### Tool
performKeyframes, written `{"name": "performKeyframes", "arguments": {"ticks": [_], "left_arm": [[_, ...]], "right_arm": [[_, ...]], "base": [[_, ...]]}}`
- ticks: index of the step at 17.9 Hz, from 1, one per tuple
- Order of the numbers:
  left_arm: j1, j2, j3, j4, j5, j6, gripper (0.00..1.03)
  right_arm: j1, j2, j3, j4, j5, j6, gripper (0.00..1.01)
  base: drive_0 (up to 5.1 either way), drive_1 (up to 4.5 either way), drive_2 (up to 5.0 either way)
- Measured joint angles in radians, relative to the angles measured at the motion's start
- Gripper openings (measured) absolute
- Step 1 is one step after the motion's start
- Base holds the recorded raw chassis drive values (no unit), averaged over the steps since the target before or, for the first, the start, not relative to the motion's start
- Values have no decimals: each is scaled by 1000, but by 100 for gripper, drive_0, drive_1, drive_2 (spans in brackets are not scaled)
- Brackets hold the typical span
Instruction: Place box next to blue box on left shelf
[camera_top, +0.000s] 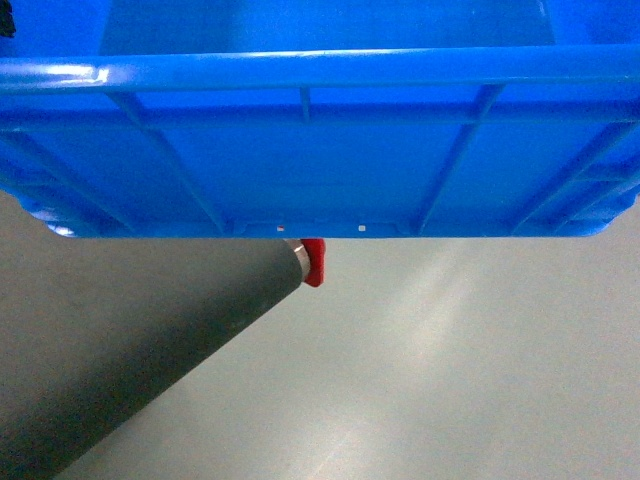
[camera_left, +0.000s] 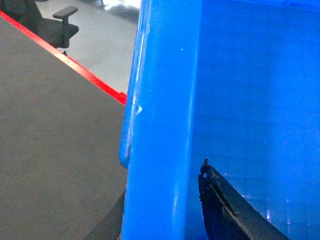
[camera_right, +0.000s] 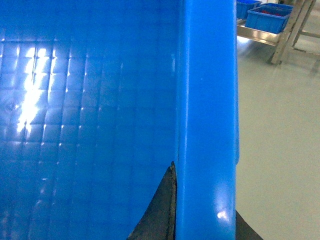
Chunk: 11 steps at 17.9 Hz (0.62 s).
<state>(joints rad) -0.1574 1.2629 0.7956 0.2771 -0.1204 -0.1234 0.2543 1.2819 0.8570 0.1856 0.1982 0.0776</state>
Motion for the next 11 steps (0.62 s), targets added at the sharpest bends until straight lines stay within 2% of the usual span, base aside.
{"name": "performKeyframes", "arguments": {"ticks": [11], "left_arm": [[0,0,0,0,0,0,30]], "right_arm": [[0,0,0,1,0,0,7]], "base": [[-164,-164,-164]]}}
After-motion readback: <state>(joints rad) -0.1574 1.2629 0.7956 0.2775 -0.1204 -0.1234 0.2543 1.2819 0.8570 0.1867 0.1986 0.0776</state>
